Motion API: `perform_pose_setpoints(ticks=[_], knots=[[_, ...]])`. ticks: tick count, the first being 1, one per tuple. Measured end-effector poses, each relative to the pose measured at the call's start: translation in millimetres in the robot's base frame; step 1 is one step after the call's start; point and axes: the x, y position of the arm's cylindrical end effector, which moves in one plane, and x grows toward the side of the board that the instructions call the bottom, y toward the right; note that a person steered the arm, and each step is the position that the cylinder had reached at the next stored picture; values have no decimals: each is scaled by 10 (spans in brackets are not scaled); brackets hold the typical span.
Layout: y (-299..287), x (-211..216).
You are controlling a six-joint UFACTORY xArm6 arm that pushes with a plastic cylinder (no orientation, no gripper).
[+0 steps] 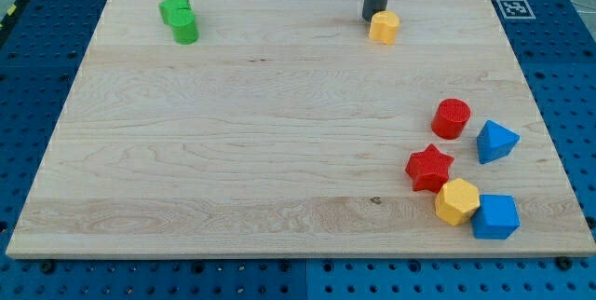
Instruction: Move the yellow heart to the top right corner
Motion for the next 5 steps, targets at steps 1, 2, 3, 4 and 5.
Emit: perform_pose_setpoints(ticks=[1,2,3,4,5], knots=[[-533,7],[-566,220],[-422,330],[-422,330],[-382,330]])
